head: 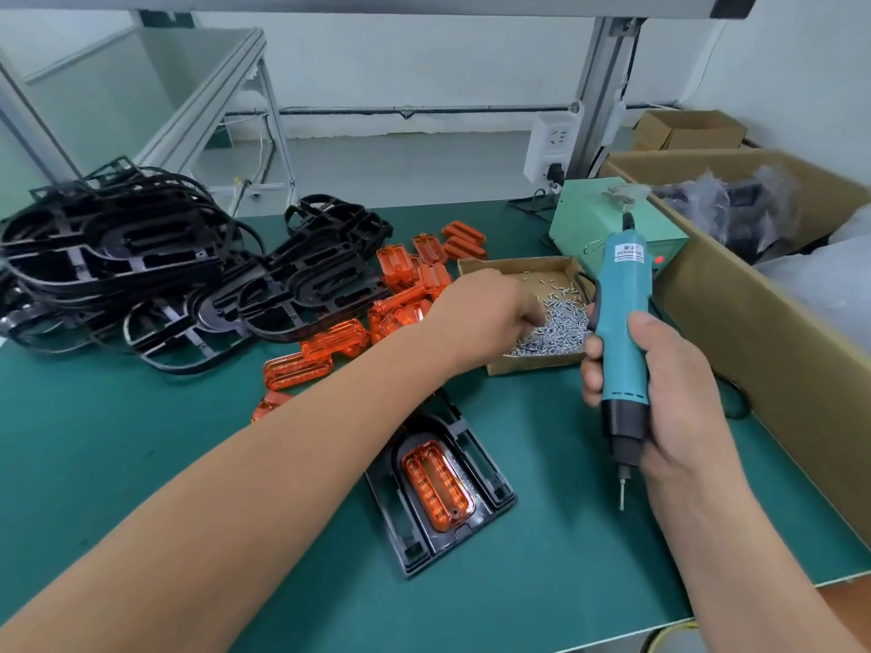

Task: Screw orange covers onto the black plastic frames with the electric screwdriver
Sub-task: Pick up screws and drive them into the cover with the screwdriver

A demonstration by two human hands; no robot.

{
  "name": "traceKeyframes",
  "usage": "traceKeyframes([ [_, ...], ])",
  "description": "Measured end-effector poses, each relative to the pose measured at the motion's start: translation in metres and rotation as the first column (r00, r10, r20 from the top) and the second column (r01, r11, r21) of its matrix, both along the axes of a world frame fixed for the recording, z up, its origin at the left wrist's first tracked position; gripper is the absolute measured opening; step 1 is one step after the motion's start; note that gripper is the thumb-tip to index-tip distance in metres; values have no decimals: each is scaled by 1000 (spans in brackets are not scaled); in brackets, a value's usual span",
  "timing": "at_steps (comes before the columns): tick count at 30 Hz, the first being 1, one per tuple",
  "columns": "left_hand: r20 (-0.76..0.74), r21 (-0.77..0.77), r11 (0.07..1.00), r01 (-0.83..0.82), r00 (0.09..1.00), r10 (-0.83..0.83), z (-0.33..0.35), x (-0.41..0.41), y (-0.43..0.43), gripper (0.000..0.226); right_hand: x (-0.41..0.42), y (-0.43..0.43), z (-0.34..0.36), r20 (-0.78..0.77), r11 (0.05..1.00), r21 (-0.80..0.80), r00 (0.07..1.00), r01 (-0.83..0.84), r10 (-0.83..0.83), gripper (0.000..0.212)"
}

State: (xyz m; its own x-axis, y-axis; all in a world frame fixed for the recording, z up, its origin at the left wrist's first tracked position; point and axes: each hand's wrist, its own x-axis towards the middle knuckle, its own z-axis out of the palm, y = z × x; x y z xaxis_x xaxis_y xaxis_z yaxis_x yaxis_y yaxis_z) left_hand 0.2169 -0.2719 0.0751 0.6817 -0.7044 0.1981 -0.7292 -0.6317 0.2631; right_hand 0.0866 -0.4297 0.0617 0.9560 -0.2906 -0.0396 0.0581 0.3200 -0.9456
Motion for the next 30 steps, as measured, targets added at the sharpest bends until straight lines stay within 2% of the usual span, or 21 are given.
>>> traceKeyframes([
  [8,-119,-91,995,-43,992,32,-5,2,3,27,0,0,-5,5,999,44,1000,-23,23,33],
  [11,-163,-142,987,-73,985,49,-6,4,5,20,1,0,-5,7,999,52,1000,-14,14,34],
  [20,-166,-83,994,-74,984,59,-6,6,3,13,1,4,-5,3,999,42,1000,13,-13,31],
  [27,-171,-57,995,-86,982,75,-7,9,1,23,3,3,-4,7,999,36,1000,28,-28,31],
  [30,-178,-68,995,-75,982,62,-7,9,2,19,5,2,-3,10,999,32,999,43,-43,32],
])
